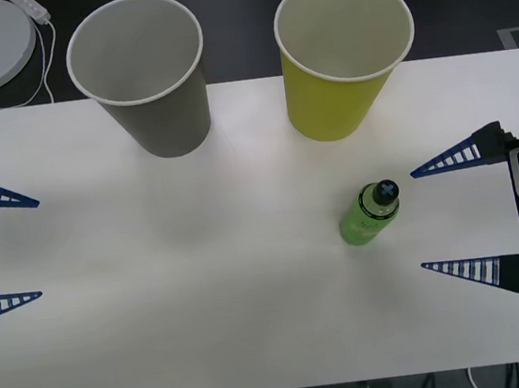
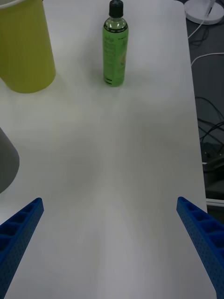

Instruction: Put the can into the green bin and the plastic bottle into the gray bin

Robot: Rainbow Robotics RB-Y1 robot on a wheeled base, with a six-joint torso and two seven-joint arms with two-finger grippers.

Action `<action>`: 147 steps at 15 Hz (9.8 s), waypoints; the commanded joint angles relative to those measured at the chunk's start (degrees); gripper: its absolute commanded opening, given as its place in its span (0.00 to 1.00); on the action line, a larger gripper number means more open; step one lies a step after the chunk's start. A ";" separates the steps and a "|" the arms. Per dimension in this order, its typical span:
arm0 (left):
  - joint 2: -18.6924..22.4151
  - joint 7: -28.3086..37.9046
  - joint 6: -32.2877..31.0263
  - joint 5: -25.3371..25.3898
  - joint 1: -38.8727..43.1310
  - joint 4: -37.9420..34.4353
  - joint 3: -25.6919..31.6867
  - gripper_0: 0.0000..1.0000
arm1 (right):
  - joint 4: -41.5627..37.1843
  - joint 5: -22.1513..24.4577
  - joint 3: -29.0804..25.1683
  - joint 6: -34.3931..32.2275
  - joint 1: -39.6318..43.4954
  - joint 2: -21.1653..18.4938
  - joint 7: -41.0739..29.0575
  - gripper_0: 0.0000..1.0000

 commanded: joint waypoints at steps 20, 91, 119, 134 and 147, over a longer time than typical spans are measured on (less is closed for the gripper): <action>0.00 0.00 0.00 0.00 0.00 0.00 0.00 1.00 | 1.93 -18.90 -6.50 17.40 21.97 0.61 18.46 1.00; 0.00 0.00 0.00 0.00 0.00 0.00 0.00 1.00 | 28.39 -15.47 24.61 25.05 -5.71 25.14 32.69 0.16; 0.00 0.00 0.00 0.00 0.00 0.00 0.00 1.00 | 12.74 -27.69 13.71 21.88 4.22 13.27 22.68 0.00; 0.00 0.00 0.00 0.00 0.00 0.00 0.00 1.00 | -8.00 -0.09 -0.18 23.55 5.54 5.19 -33.05 0.00; 0.00 0.00 0.00 0.00 0.00 0.00 0.00 1.00 | -11.43 18.81 8.53 11.34 -18.37 5.36 -61.17 0.00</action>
